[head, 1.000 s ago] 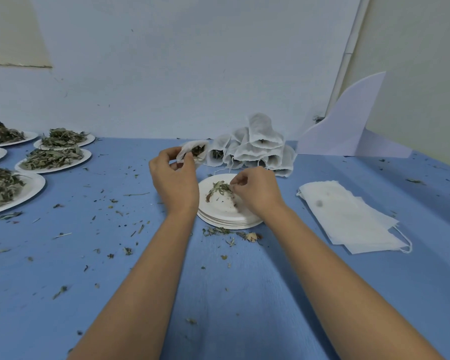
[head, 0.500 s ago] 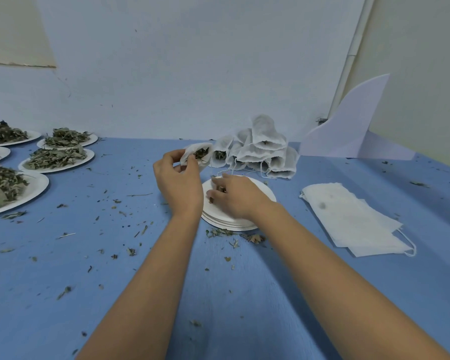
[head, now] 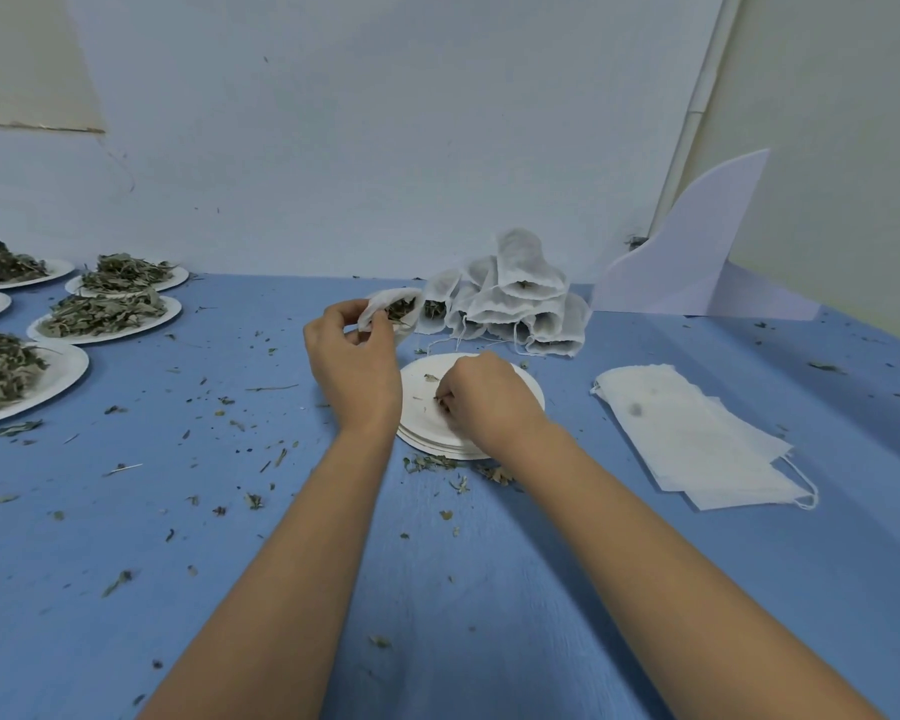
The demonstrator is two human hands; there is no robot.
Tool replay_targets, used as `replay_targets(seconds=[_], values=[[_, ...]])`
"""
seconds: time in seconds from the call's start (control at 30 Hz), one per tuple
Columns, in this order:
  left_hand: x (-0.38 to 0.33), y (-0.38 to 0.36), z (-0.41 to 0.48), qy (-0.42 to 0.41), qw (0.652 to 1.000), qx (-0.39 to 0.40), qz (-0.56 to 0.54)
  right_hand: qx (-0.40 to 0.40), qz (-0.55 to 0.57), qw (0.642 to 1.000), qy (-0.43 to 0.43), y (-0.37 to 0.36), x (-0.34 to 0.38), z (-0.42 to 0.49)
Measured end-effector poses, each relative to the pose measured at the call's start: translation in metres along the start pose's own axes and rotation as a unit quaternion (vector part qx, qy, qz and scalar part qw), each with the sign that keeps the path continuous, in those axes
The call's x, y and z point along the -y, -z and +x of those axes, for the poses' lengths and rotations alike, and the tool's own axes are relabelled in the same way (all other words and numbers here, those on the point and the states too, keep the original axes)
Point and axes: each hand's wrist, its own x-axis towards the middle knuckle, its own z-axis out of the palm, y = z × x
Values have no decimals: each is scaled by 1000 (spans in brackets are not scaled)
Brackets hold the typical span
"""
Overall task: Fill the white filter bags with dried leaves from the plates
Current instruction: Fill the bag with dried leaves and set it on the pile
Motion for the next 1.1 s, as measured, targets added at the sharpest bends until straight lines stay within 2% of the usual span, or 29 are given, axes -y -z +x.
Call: replay_targets(seconds=[0.17,0.23,0.3,0.33,0.37,0.43,0.47,0.5,0.53,0.63,0.87,1.0,1.1], values=[[2,-1,-1,-1,999,27,20,-14,-28,999,5,-2,2,-1],[3,-1,-2,-4,999,34,25,-41,36,998,-11,-3,-2,0],[4,-2,-2,-8,999,40,34,-107,185,974,-70,1,-6,-1],[4,-3,-2,-10,998,43,39,-144,281,942,-113,5,-7,-1],[5,-3,-3,-12,998,47,44,-170,386,894,-152,9,-8,-1],[7,-4,-4,-18,997,56,52,-175,579,771,-198,19,-10,-1],[7,-4,-5,-24,996,64,56,-166,638,724,-202,22,-11,0],[7,-4,-6,-32,995,73,58,-156,667,700,-200,25,-12,0],[7,-4,-7,-39,994,85,58,-148,675,696,-197,27,-11,1],[3,-5,-13,-37,991,124,46,-145,650,720,-196,28,-11,1],[-1,-10,-23,-49,973,224,11,-191,589,750,-234,25,-17,0],[1,-12,-27,-67,962,265,23,-207,604,723,-264,23,-16,-1],[3,-15,-30,-63,960,270,24,-215,604,719,-269,22,-12,-2]])
